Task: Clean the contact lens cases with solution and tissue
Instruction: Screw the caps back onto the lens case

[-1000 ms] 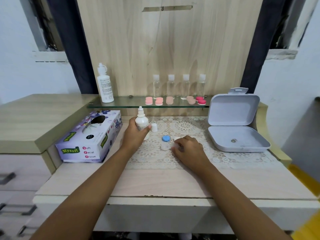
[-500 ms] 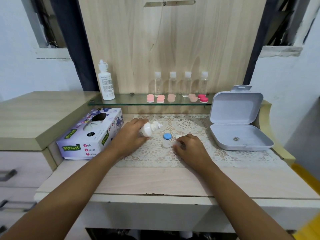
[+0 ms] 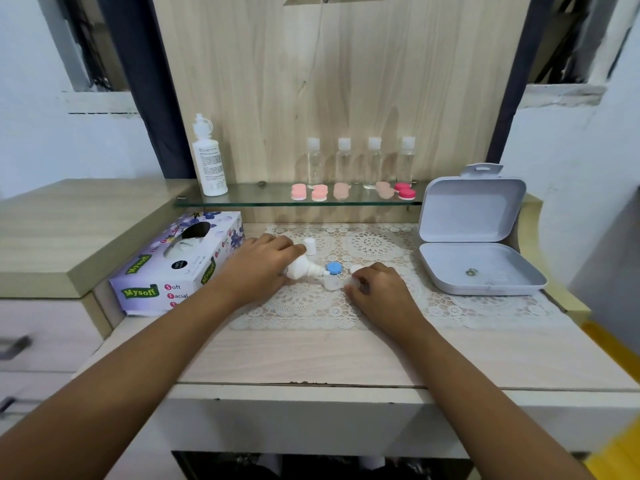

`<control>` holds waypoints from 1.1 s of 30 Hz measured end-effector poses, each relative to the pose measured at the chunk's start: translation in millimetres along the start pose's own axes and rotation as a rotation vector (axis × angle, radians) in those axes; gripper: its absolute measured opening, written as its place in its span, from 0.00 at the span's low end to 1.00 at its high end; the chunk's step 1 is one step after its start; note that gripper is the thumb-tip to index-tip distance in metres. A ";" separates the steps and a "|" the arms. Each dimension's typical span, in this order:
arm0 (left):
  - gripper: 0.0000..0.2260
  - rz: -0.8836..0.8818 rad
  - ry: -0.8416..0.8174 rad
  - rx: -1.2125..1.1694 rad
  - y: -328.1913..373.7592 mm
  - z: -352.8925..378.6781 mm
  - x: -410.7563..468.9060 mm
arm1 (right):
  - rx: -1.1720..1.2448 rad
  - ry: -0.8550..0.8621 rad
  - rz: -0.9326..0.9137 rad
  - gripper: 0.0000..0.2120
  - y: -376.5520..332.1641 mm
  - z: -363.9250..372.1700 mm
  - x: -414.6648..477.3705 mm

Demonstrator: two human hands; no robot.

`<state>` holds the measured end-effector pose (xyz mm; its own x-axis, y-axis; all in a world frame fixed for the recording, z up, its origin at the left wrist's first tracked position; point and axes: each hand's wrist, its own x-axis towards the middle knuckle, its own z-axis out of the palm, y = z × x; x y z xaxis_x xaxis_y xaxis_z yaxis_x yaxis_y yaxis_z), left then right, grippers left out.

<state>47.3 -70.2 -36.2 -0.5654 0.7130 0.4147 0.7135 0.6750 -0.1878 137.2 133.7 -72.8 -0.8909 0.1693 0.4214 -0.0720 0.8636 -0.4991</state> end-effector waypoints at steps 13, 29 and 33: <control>0.25 0.114 0.094 0.128 4.3 6.2 3.5 | 0.006 -0.025 0.008 0.11 0.0 -1.0 1.1; 0.24 0.165 0.208 0.139 3.6 11.5 5.2 | 0.019 -0.035 0.018 0.10 -1.4 -3.3 0.3; 0.24 0.166 0.222 0.142 2.6 13.4 4.1 | 0.017 -0.041 0.020 0.10 -1.6 -3.4 0.9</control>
<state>41.3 -63.0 -46.9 -0.3306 0.7677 0.5490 0.7150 0.5834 -0.3852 138.1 134.1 -69.1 -0.9101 0.1664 0.3795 -0.0609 0.8522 -0.5197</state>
